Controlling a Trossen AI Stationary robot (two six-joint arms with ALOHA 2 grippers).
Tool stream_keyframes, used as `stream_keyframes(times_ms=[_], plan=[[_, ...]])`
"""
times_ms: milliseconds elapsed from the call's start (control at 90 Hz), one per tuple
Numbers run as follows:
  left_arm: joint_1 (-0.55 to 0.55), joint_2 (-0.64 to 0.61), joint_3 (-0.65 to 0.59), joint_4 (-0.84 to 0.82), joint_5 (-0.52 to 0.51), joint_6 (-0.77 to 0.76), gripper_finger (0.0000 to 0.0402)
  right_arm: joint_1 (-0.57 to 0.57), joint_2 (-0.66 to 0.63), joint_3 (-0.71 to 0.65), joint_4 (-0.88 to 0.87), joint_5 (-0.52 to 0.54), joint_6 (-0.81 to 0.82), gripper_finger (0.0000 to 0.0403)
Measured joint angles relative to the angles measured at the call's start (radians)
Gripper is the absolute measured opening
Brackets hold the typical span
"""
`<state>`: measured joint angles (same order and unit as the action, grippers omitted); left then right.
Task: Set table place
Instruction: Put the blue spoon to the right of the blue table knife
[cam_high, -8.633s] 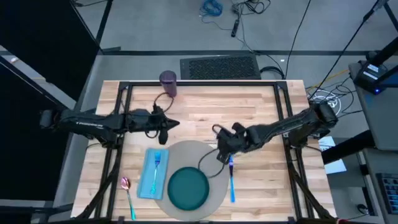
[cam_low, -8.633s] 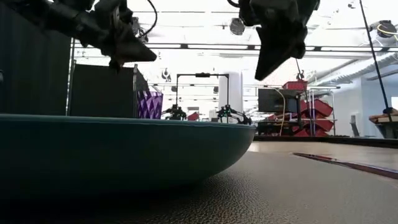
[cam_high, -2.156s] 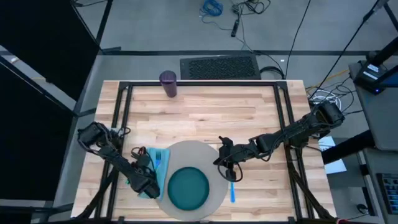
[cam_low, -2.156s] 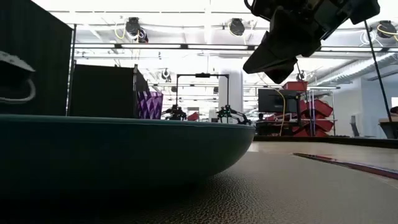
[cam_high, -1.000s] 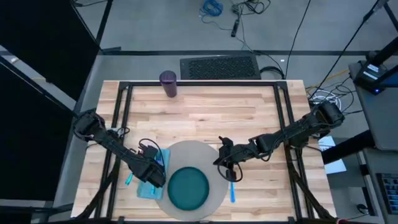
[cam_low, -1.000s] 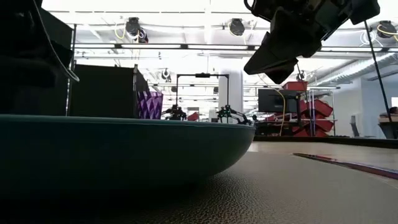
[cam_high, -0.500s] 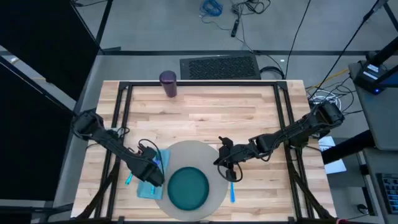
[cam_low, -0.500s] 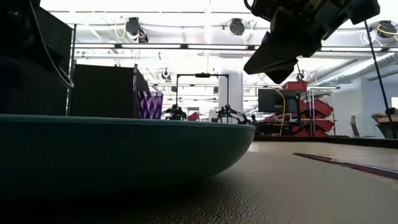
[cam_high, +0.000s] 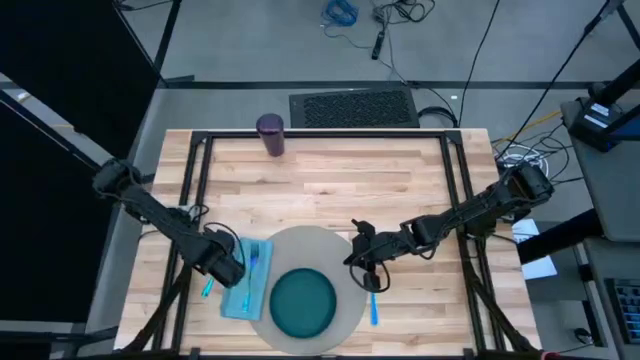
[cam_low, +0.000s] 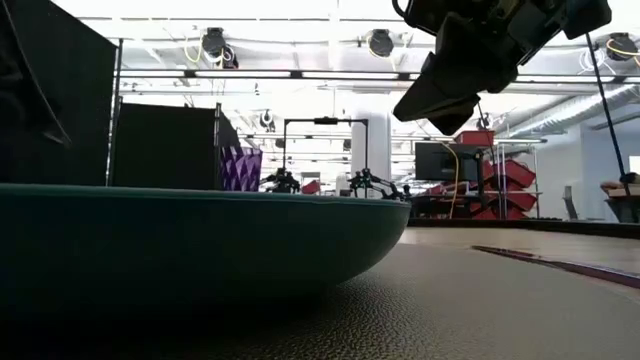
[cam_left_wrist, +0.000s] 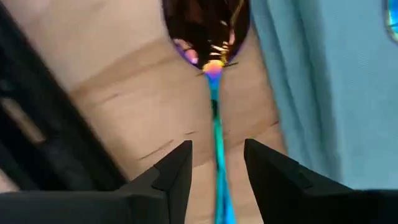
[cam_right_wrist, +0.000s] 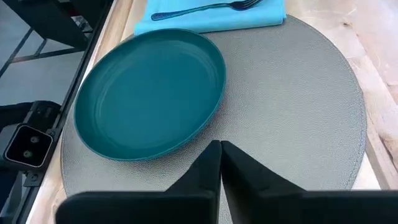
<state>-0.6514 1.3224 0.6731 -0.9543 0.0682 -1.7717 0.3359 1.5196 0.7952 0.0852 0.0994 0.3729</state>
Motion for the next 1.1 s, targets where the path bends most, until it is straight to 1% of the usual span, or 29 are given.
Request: stream_keyframes(times_ms=[333, 489, 633, 744, 889, 922, 1044, 1100], plan=[[0.0, -0.003, -0.067, 0.04, -0.012, 0.004, 0.0132, 0.0, 0.0, 0.0, 0.0, 0.0, 0.0, 0.0], [0.001, -0.004, -0.109, 0.128, -0.012, 0.004, 0.0132, 0.0, 0.0, 0.0, 0.0, 0.0, 0.0, 0.0], [0.001, -0.005, -0.116, 0.139, -0.005, 0.006, 0.0129, 0.0, 0.0, 0.0, 0.0, 0.0, 0.0, 0.0], [0.001, -0.007, -0.116, 0.141, -0.005, 0.007, 0.01, 0.0, 0.0, 0.0, 0.0, 0.005, 0.0, 0.0], [0.001, -0.007, -0.114, 0.15, -0.006, 0.025, 0.0025, 0.0, 0.0, 0.0, 0.0, 0.005, 0.0, 0.0], [0.001, -0.007, -0.112, 0.148, -0.008, 0.032, 0.0013, 0.0, 0.0, 0.0, 0.0, 0.005, 0.0, 0.0], [0.001, -0.005, -0.097, 0.133, -0.048, 0.079, 0.0007, 0.0, 0.0, 0.0, 0.003, 0.005, 0.0, 0.0], [0.004, -0.008, -0.084, 0.123, -0.099, 0.085, 0.0004, 0.0, 0.0, 0.0, 0.011, 0.005, 0.0, 0.0]])
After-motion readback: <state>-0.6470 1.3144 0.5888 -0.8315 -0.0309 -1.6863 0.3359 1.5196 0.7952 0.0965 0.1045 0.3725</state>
